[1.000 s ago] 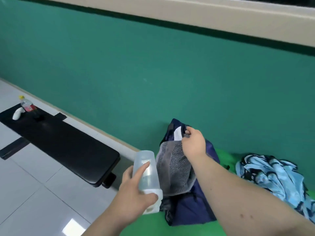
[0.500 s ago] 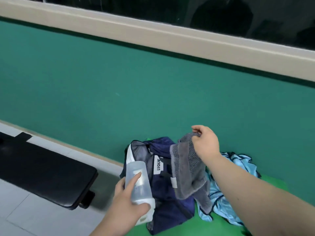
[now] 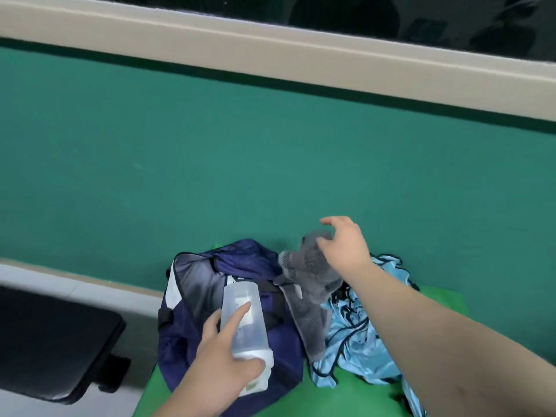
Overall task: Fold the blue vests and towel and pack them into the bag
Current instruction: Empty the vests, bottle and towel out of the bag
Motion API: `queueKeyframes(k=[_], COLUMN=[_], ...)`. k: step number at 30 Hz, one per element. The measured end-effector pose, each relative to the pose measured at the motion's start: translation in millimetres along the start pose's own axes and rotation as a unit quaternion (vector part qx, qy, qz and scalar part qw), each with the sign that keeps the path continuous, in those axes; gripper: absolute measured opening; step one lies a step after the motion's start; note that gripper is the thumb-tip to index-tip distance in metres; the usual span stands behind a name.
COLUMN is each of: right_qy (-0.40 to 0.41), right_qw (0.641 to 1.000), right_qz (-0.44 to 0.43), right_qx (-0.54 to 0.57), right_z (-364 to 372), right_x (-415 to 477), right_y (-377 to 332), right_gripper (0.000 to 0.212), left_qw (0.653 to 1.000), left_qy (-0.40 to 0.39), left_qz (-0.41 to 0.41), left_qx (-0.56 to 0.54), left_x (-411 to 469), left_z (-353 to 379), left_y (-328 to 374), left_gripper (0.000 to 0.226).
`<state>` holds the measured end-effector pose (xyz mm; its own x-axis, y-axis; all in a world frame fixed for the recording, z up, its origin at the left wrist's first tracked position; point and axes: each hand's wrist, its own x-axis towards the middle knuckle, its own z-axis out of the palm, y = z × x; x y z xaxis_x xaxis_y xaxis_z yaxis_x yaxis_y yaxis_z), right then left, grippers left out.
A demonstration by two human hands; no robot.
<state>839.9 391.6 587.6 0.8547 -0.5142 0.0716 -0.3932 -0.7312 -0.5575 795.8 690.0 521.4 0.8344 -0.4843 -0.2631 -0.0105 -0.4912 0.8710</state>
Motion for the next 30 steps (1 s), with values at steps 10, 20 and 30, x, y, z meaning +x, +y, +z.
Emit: queueKeyframes(k=[10,20,30], right_qy=[-0.076,-0.067,-0.051], right_qw=[0.989,0.99,0.996], right_qz=[0.066,0.049,-0.05], right_qx=[0.107,0.118,0.048], right_z=[17.7,29.2,72.5], right_x=[-85.0,-111.9,-102.3], right_y=[100.7,175.5,220.6], right_gripper=[0.044,0.052,0.064], left_qw=[0.994,0.978,0.962], left_qy=[-0.061,-0.029,-0.047], left_qz=[-0.012,0.045,0.037], left_qx=[0.089,0.202,0.267], left_x=[34.2,144.9,252.9], left_z=[80.6,138.3,183.8], left_y=[-12.6,-0.4,-18.2], left_gripper=[0.082,0.096,0.091])
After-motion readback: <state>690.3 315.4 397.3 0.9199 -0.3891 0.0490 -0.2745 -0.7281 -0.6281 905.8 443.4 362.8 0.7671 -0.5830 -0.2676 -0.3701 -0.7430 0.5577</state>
